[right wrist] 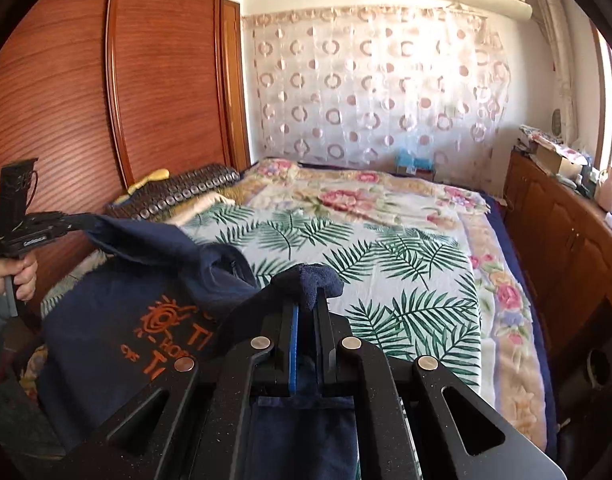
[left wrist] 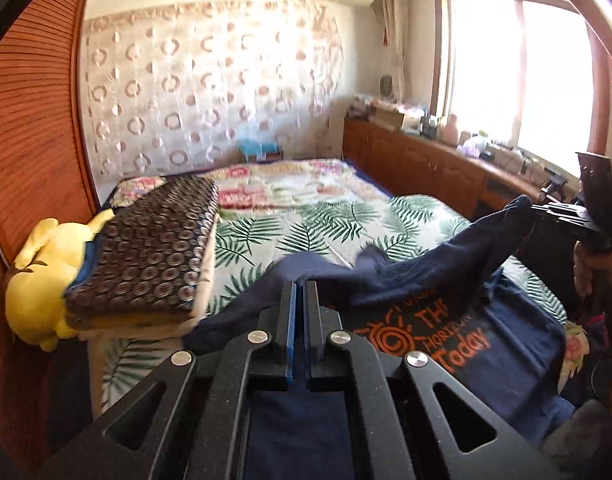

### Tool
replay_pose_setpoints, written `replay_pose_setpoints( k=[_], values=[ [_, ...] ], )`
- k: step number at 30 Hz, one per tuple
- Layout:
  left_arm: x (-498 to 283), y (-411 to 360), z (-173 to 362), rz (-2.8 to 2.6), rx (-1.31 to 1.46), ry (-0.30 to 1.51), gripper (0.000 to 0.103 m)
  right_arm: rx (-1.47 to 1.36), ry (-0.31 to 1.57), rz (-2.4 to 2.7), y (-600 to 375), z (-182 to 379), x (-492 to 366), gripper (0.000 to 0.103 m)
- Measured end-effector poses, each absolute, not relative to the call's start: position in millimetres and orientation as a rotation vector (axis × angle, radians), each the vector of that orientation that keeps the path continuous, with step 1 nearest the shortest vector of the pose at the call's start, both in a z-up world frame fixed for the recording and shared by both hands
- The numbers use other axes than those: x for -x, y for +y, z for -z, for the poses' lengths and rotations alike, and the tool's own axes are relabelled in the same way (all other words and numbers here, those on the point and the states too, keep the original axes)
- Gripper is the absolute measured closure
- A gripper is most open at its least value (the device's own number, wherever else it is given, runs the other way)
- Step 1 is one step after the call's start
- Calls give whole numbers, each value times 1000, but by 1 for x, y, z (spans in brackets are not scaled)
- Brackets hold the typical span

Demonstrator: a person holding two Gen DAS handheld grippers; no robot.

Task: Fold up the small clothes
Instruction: 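Lay the folded shirt down and open both tools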

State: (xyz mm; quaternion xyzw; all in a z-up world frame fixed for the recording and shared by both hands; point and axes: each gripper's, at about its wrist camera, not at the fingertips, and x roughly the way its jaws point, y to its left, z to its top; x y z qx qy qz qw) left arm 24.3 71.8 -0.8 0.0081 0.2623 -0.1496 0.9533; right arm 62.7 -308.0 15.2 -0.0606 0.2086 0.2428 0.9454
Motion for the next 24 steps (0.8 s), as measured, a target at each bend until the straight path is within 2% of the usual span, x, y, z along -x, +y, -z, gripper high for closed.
replay_pose_setpoints(
  k=[8, 17, 18, 19, 23, 24],
  values=[
    [34, 132, 10, 194, 72, 517, 100, 82, 430, -491, -344, -4, -7, 97],
    [67, 154, 32, 154, 72, 591, 99, 110, 587, -489, -375, 16, 45, 97],
    [67, 154, 35, 162, 70, 601, 97, 112, 605, -480, -375, 22, 46, 97],
    [68, 155, 37, 166, 74, 603, 89, 117, 624, -473, -375, 28, 45, 97],
    [62, 159, 35, 157, 94, 596, 60, 130, 653, -444, -373, 34, 35, 76],
    [58, 158, 34, 163, 94, 593, 58, 128, 646, -444, -371, 31, 32, 73]
  ],
)
